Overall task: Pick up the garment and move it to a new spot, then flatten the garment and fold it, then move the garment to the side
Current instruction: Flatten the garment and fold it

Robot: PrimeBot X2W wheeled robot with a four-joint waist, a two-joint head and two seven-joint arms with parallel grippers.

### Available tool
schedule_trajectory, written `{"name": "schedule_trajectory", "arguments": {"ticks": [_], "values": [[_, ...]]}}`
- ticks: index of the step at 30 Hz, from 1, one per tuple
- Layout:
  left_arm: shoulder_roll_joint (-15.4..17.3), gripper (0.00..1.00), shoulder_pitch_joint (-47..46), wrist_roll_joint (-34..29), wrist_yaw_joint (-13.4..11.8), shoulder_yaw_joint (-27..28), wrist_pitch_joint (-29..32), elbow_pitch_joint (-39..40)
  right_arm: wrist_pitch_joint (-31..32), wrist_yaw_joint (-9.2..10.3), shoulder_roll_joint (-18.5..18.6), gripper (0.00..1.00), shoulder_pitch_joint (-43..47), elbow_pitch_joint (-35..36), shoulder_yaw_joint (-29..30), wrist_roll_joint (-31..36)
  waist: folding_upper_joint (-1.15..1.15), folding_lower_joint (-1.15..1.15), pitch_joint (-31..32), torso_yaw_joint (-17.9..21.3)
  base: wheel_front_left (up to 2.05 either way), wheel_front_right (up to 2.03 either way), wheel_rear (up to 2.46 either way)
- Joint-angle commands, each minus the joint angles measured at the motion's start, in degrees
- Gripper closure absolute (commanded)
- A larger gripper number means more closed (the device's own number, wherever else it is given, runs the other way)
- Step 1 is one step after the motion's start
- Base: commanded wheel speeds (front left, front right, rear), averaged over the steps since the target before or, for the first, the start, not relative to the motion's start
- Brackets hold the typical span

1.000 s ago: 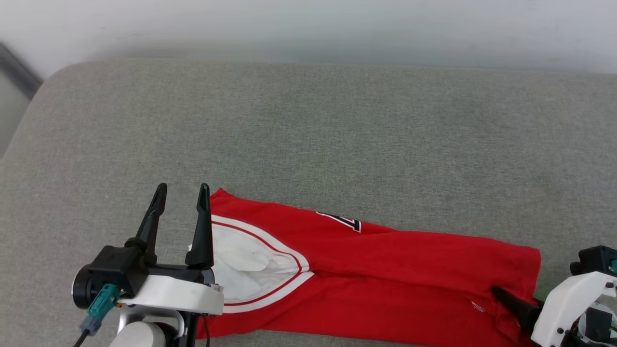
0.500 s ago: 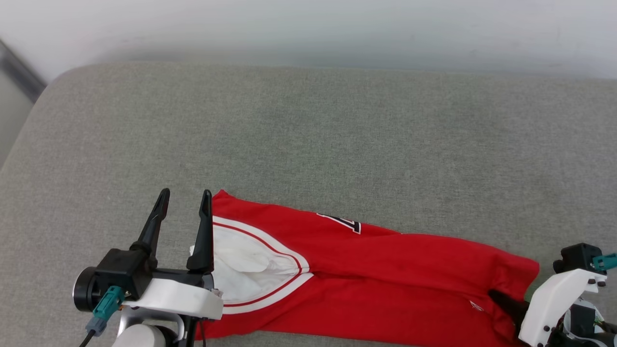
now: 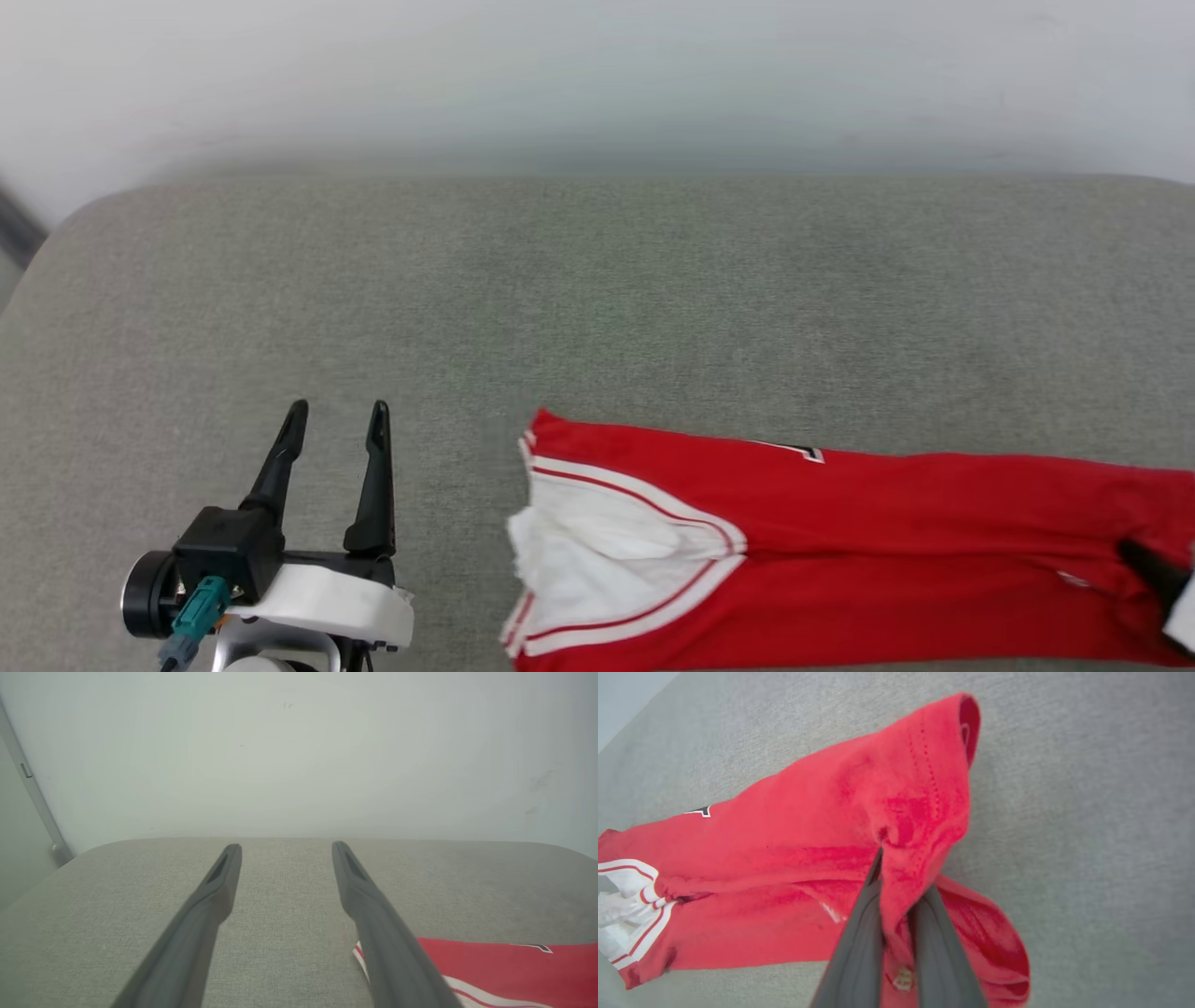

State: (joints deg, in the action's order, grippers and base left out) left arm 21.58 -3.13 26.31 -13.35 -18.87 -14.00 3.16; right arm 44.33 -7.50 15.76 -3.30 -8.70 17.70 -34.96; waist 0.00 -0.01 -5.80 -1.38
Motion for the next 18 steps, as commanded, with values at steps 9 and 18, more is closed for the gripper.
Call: {"name": "schedule_trajectory", "arguments": {"ticks": [9, 18], "values": [[0.62, 0.0, 0.87, -0.01, -0.57, -0.21, 0.49, 0.6, 9.88, 0.02, -8.06, 1.0, -1.67, 2.62, 10.08, -2.13, 0.0, 0.01, 0.99, 1.67, 0.0, 0.0, 0.0], [0.54, 0.0, 1.23, 0.61, -0.07, -1.11, 1.18, 0.13, 23.01, 0.02, -13.05, 1.0, -4.15, -1.68, 9.53, -23.2, 0.0, 0.01, 2.52, 0.95, 0.0, 0.0, 0.0]]}}
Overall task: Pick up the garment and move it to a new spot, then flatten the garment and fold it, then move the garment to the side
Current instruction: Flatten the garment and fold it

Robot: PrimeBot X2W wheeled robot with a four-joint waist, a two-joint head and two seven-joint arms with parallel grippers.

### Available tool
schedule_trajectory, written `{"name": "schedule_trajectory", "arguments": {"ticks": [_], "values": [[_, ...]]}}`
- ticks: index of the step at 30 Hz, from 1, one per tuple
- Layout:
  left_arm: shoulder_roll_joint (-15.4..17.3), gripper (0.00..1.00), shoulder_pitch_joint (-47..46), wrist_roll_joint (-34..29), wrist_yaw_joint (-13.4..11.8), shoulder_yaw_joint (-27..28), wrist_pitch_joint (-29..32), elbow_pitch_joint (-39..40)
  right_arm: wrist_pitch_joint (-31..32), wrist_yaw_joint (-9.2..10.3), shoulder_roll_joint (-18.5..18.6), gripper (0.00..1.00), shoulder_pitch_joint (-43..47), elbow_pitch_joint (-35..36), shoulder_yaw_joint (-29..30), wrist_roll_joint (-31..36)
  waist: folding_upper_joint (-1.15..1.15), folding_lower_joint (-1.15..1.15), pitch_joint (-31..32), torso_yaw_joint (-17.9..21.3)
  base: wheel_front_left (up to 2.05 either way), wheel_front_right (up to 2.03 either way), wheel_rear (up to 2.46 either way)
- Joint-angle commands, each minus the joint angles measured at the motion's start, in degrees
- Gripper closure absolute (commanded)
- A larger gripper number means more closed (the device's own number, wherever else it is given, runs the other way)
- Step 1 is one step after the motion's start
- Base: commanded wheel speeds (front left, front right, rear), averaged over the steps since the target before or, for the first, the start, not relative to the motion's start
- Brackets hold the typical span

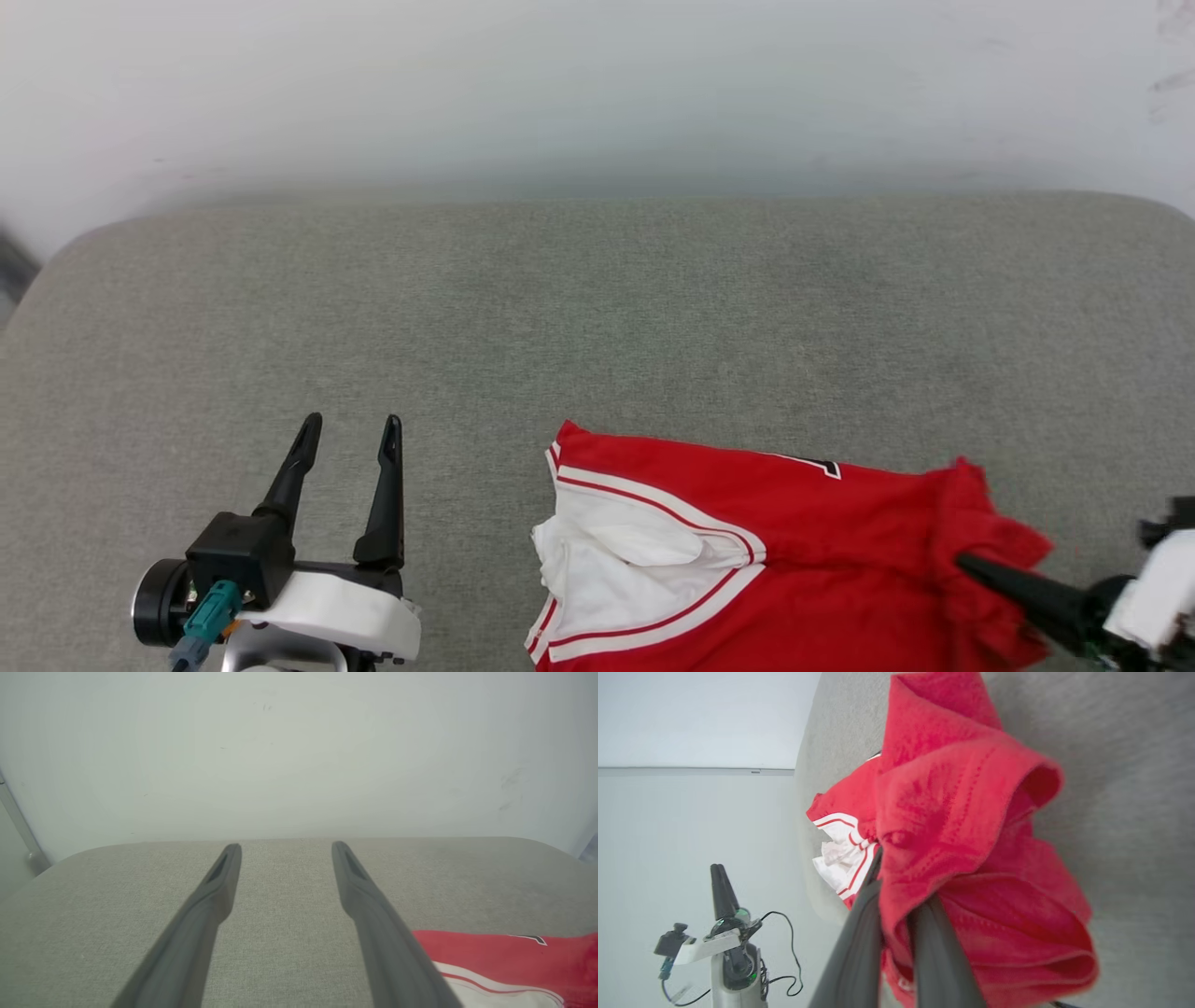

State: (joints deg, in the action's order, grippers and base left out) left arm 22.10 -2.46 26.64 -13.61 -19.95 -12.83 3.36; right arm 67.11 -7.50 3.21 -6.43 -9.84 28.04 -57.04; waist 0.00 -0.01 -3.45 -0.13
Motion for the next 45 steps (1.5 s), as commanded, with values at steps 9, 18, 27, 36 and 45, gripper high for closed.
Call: {"name": "schedule_trajectory", "arguments": {"ticks": [9, 18, 27, 36, 45], "values": [[0.04, 0.0, -1.17, -0.05, 1.13, -1.8, 1.4, -0.59, -7.29, 0.02, -0.39, 1.0, -3.74, -8.37, -17.26, -18.1, 0.0, 0.01, 1.37, -3.95, 0.0, 0.0, 0.0], [-0.63, 0.0, -2.77, 0.1, 1.8, -3.18, 1.96, -1.43, -20.65, 0.02, -0.35, 1.0, -7.72, -13.2, -33.06, -19.93, 0.0, 0.01, 1.02, -7.35, 0.0, 0.0, 0.0], [-0.59, 0.0, -3.96, -0.02, 1.71, -3.44, 1.72, -2.04, -28.94, 0.02, -0.34, 0.0, -10.73, -16.4, -41.18, -13.33, 0.0, 0.01, -0.37, -7.81, 0.0, 0.0, 0.0], [-0.82, 0.0, -4.28, 0.46, 1.91, -3.27, 0.89, -3.1, -28.51, 0.02, 3.36, 0.0, -13.33, -9.7, -51.33, -7.43, 0.0, 0.01, -1.13, -6.33, 0.0, 0.0, 0.0], [-1.0, 0.0, -4.32, 0.62, 1.65, -2.92, 0.0, -4.26, -40.98, 0.02, 13.23, 0.0, -14.08, 0.16, -55.96, 9.64, 0.0, 0.01, -1.12, -4.48, 0.0, 0.0, 0.0]]}}
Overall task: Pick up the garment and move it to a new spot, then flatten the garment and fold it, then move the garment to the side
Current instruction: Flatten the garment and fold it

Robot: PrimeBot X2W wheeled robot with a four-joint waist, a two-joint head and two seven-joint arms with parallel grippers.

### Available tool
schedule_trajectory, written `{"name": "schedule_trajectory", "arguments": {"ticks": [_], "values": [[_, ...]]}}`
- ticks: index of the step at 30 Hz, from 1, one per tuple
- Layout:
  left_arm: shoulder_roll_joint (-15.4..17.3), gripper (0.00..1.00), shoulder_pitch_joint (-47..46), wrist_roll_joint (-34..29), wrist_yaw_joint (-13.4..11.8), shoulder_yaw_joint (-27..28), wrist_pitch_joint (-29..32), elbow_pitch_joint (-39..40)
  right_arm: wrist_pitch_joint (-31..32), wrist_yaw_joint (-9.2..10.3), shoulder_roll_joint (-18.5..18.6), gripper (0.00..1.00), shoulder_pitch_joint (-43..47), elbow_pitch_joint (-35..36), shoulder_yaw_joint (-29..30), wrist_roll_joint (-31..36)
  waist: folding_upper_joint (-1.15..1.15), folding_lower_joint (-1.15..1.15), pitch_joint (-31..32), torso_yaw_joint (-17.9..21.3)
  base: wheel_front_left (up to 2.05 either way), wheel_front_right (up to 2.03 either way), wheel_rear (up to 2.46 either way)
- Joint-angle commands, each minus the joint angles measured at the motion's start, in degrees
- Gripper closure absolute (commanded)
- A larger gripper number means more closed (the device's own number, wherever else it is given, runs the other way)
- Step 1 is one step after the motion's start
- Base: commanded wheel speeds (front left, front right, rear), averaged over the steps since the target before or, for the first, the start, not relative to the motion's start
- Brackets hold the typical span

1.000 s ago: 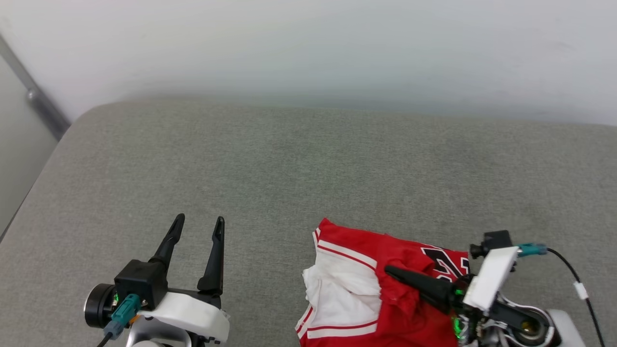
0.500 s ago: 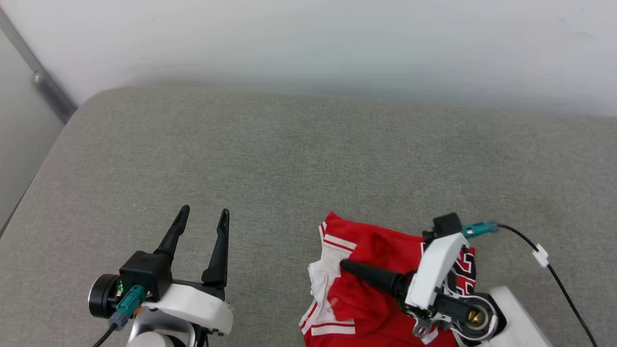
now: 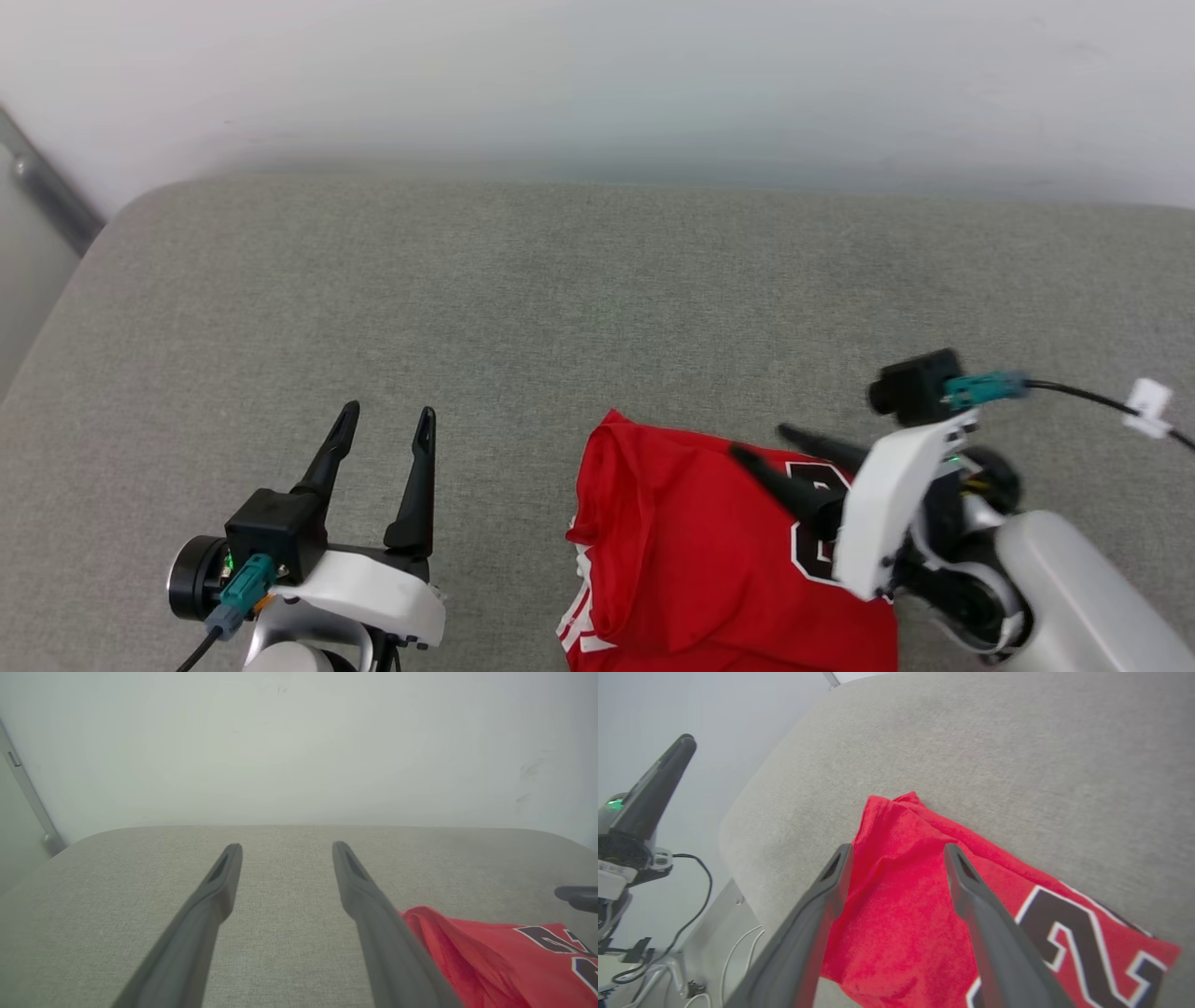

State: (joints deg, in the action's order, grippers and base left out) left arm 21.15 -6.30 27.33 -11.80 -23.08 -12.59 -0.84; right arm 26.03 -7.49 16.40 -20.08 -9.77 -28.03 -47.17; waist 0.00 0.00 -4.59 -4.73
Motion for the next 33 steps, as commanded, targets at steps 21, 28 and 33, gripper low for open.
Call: {"name": "schedule_trajectory", "arguments": {"ticks": [21, 28, 33], "values": [[0.65, 0.0, 4.9, 0.36, -1.75, 2.47, -2.1, -3.09, -26.54, 0.01, -1.75, 0.0, 18.95, 10.16, 28.71, 31.52, 0.0, 0.0, 5.13, 4.01, 0.0, 0.0, 0.0], [0.02, 0.0, 6.59, 0.8, -1.66, 3.13, -2.34, -3.97, -29.28, 0.01, -4.65, 0.0, 25.72, 13.65, 29.19, 33.74, 0.0, 0.0, 6.5, 5.04, 0.0, 0.0, 0.0], [-0.4, 0.0, 7.23, 0.78, -1.55, 3.37, -2.48, -4.33, -28.54, 0.01, -6.23, 0.0, 28.32, 15.05, 29.63, 34.63, 0.0, 0.0, 6.83, 5.71, 0.0, 0.0, 0.0]]}}
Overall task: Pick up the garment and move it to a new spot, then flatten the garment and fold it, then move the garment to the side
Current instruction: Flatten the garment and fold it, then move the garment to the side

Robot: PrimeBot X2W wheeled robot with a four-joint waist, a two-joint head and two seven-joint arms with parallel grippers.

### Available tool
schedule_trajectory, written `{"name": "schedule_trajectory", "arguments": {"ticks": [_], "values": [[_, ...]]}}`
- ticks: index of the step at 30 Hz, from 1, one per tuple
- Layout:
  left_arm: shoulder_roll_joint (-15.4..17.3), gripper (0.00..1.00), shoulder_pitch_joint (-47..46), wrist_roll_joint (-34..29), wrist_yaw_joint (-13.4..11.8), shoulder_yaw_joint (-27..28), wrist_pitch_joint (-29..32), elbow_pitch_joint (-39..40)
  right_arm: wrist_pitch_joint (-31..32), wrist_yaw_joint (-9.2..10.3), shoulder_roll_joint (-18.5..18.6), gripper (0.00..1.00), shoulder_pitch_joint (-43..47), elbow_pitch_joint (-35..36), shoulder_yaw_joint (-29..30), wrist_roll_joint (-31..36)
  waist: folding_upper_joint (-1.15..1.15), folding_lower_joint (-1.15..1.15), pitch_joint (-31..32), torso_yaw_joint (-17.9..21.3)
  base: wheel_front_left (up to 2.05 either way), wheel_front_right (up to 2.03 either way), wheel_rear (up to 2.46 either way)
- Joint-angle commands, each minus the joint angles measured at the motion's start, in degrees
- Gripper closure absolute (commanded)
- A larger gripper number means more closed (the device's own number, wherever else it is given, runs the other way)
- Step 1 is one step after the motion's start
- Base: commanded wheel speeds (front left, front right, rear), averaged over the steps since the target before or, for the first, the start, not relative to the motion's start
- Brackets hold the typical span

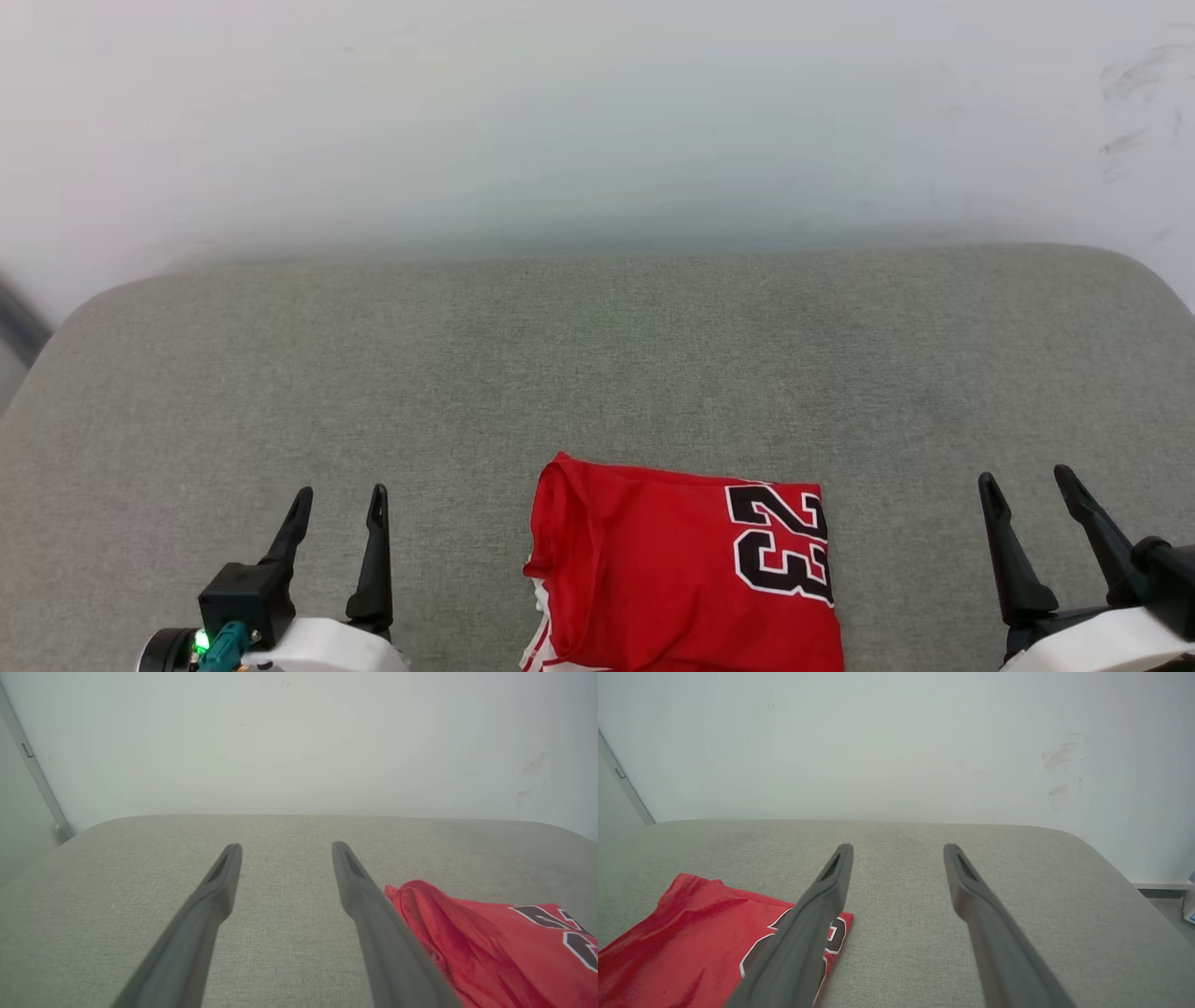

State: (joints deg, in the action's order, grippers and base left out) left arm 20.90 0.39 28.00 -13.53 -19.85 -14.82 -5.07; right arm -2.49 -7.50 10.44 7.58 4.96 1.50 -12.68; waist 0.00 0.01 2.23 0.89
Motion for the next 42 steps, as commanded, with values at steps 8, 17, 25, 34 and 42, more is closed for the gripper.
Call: {"name": "schedule_trajectory", "arguments": {"ticks": [8, 17, 25, 34, 42], "values": [[-0.33, 0.0, 0.94, -0.07, -0.01, 0.72, -0.35, -0.47, 1.36, 0.02, -0.81, 0.0, 0.51, 2.04, 0.31, 0.8, 0.0, -0.01, -0.65, 0.57, 0.0, 0.0, 0.0], [-0.99, 0.0, 1.6, 0.36, -0.65, 2.95, -0.45, 0.39, 6.33, 0.03, 0.55, 0.0, -0.77, 0.48, 3.66, -4.94, 0.0, -0.01, -1.17, 1.56, 0.0, 0.0, 0.0], [-2.51, 0.0, 1.33, -0.38, -0.24, 5.32, -0.41, 1.74, 18.42, 0.02, 6.36, 0.0, -2.65, -10.18, 12.47, -15.9, 0.0, -0.01, -1.63, 0.21, 0.0, 0.0, 0.0], [-4.74, 0.0, -0.15, -2.0, 1.06, 6.95, -0.37, 1.95, 40.52, 0.02, 5.12, 0.0, -5.36, -19.14, 12.16, -28.07, 0.0, -0.01, -3.89, -3.59, 0.0, 0.0, 0.0], [-6.33, 0.0, -2.79, -3.91, 2.9, 7.96, -0.37, 1.95, 51.77, 0.02, -2.86, 0.0, -9.9, -19.32, 10.43, -42.6, 0.0, -0.01, -8.05, -6.93, 0.0, 0.0, 0.0]]}}
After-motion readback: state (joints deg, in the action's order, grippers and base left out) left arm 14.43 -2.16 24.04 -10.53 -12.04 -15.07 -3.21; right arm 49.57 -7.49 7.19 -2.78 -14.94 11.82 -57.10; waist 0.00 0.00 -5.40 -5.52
